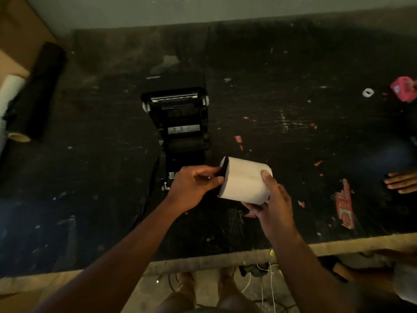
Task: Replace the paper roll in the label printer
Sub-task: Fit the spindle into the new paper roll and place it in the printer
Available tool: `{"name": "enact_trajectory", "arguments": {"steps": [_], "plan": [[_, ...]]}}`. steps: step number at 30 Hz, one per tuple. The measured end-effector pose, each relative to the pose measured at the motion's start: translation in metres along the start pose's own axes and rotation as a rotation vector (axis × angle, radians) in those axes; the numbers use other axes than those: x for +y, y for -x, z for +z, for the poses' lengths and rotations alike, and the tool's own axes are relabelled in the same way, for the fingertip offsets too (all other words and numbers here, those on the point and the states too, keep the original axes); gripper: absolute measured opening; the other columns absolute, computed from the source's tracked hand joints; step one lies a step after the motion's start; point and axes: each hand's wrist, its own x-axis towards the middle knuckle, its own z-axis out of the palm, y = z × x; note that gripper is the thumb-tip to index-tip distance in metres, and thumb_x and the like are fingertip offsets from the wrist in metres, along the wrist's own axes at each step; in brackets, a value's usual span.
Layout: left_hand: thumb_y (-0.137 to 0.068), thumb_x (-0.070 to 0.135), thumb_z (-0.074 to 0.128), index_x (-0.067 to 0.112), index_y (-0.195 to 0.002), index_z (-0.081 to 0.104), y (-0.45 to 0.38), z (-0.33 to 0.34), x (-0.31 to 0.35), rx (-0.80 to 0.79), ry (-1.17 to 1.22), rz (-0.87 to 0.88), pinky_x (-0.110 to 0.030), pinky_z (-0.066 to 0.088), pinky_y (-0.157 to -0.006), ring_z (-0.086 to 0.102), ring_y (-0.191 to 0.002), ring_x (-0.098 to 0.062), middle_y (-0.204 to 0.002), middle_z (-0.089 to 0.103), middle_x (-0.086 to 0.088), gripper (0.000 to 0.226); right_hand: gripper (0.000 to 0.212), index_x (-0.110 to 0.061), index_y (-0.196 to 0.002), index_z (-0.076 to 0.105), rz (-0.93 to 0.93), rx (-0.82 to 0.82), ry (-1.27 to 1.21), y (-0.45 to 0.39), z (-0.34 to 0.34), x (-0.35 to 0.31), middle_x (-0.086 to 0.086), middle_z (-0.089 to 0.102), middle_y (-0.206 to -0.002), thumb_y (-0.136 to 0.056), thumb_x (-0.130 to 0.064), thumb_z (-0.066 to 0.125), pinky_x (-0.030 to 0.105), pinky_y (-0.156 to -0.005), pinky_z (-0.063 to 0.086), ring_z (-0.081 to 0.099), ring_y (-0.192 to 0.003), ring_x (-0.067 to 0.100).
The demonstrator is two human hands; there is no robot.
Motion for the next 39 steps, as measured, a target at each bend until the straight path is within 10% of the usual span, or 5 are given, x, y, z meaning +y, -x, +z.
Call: {"name": "enact_trajectory", "arguments": {"steps": [7,17,29,34,39], "plan": [[-0.100,0.041,0.058,0.032,-0.130,0.067,0.038,-0.026,-0.010,0.033,0.284,-0.140,-0.038,0.057,-0.101,0.070,-0.118,-0.012,-0.128,0.072,0.004,0.033,0.040,-0.020,-0.113,0.064,-0.166,-0.065,0.173,0.012,0.036,0.016,0.000,0.067,-0.121,-0.084,-0.041,0.082,0.040,-0.074,0.067,0.067,-0.111,0.021],[-0.086,0.041,0.068,0.020,-0.136,0.057,0.073,-0.046,-0.052,0.309,0.287,-0.108,-0.047,0.061,-0.097,0.068,-0.120,-0.011,-0.133,0.066,0.005,0.056,0.042,-0.040,-0.107,0.064,-0.540,-0.306,0.649,0.005,0.091,0.044,-0.014,0.072,-0.110,-0.077,-0.067,0.076,0.012,-0.073,0.055,0.069,-0.101,-0.002],[-0.092,0.018,0.077,0.021,-0.145,0.052,-0.009,-0.079,-0.072,0.418,0.175,-0.055,-0.019,0.059,-0.091,0.065,-0.124,-0.017,-0.145,0.045,-0.001,0.058,0.047,-0.012,-0.137,0.063,-0.703,-0.295,0.863,-0.047,0.143,0.034,0.007,0.048,-0.139,-0.098,-0.037,0.069,0.016,-0.089,0.056,0.064,-0.118,0.017],[-0.091,0.015,0.078,0.016,-0.146,0.053,-0.039,-0.075,-0.081,0.428,0.115,-0.062,-0.008,0.054,-0.086,0.062,-0.125,-0.018,-0.142,0.046,-0.003,0.060,0.042,-0.007,-0.133,0.067,-0.715,-0.234,0.933,-0.071,0.150,0.035,0.012,0.050,-0.137,-0.099,-0.030,0.070,-0.012,-0.073,0.035,0.054,-0.101,-0.001],[-0.090,0.017,0.080,0.012,-0.145,0.056,-0.053,-0.073,-0.093,0.410,0.053,-0.106,-0.002,0.051,-0.081,0.065,-0.122,-0.018,-0.141,0.051,-0.005,0.060,0.039,-0.009,-0.130,0.069,-0.693,-0.202,0.964,-0.085,0.151,0.039,0.002,0.051,-0.126,-0.097,-0.027,0.073,-0.010,-0.074,0.037,0.059,-0.106,0.011]]}}
